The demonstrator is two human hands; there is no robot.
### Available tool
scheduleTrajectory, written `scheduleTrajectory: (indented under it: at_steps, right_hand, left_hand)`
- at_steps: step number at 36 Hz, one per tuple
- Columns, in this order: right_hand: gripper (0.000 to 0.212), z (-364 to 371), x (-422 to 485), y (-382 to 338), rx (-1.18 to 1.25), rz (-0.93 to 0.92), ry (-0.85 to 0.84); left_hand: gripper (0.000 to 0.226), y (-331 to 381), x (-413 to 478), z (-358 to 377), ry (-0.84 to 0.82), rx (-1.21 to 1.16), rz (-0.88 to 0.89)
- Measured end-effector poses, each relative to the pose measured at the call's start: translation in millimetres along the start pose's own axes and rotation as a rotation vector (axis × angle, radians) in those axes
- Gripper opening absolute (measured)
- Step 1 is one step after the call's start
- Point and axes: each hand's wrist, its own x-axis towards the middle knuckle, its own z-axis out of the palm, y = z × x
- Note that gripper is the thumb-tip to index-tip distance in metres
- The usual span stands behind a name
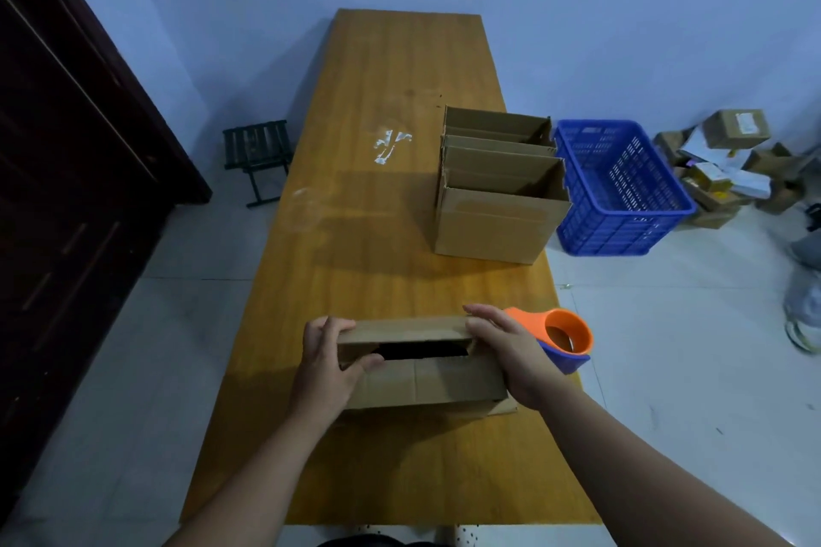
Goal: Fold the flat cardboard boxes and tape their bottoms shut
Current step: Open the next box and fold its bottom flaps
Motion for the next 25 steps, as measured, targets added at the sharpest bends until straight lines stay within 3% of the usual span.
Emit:
scheduleTrajectory:
  at_steps: [5,6,9,12,14,18,20,25]
  right_hand:
    - [0.063,6,1,15,-0.141,0.084,0.061]
    - [0.065,6,0,17,-0.152,0.101,0.054]
    - [0.067,6,-2,16,-0.336,0.101,0.060]
    - [0.068,4,-1,9,-0.422,0.179,0.028]
    - [0.067,4,-4,0,-0.339,0.301,-0.022]
    - [0.066,1,-9,-8,-0.151,0.419,-0.111]
    - [0.066,3,-10,-7,-0.114,0.397,-0.135]
    - [0.059,22,-15,-9,-0.102,0.195,-0.059]
  left_hand:
    - [0.084,-8,-2,-1,0.001,0.060,0.141]
    - [0.082,-8,-2,0,0.000,0.041,0.137]
    - [0.045,-1,-1,4,0.000,0.086,0.052]
    - [0.051,7,1,9,-0.083,0.069,-0.186]
    - [0.062,14,2,7,-0.175,-0.060,-0.434]
    - [0.071,19,5,-11,-0.411,-0.634,-0.957]
    - [0.070,20,6,-20,-0.428,-0.751,-0.951]
    - [0.065,34,7,-26,-0.206,-0.604,-0.663]
